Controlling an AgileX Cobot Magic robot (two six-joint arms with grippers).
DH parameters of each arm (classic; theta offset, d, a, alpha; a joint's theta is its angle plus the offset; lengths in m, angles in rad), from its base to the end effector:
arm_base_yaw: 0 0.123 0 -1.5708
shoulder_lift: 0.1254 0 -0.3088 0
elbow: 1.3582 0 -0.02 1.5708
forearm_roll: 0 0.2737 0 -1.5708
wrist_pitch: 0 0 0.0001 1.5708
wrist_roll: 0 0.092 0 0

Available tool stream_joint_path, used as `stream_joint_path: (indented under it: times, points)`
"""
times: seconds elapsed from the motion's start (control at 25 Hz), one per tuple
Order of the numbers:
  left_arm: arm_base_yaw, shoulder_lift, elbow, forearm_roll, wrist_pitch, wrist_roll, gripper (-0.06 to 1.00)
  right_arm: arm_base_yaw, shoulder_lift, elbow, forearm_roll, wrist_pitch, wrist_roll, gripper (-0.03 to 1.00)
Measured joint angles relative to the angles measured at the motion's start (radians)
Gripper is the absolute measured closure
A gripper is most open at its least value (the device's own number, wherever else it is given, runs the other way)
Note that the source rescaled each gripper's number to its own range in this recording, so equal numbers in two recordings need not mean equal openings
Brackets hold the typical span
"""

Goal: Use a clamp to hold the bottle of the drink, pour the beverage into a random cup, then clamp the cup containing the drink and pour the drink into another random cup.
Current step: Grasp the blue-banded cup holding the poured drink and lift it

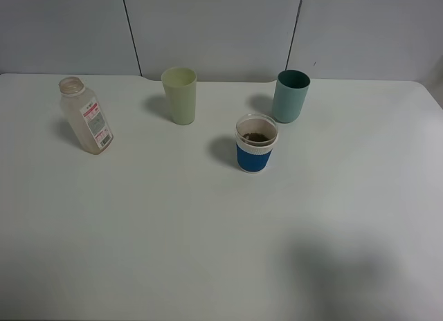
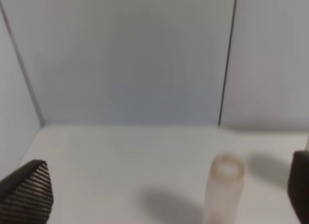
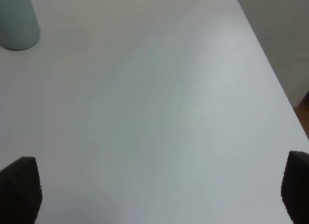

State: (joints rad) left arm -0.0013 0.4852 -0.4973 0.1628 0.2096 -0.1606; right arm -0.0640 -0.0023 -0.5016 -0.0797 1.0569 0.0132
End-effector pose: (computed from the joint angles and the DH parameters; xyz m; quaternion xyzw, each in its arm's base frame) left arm 0.1088 0.0030 0.3371 -0.0113 0.7440 0.0117 0.6680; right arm -0.0087 -0.0058 0.2889 0.0344 0.8498 -0.0531 0.5232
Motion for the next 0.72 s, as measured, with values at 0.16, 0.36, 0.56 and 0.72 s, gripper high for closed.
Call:
stream_joint_path:
  times: [0.16,0.36,0.56,0.72]
  points:
    - [0.000,-0.085,-0.038,0.000,0.223,0.000,-0.04,0.000,0.000,0.000,0.000,0.000,0.000,-0.03]
    - [0.000,-0.151,-0.107,0.009,0.492,0.000,-0.04,0.000,0.000,0.000,0.000,0.000,0.000,-0.03]
    - [0.000,-0.194,-0.113,0.009,0.642,0.015,-0.04,0.000,0.000,0.000,0.000,0.000,0.000,-0.03]
    - [0.000,-0.235,-0.113,-0.006,0.721,0.033,-0.04,0.000,0.000,0.000,0.000,0.000,0.000,-0.03]
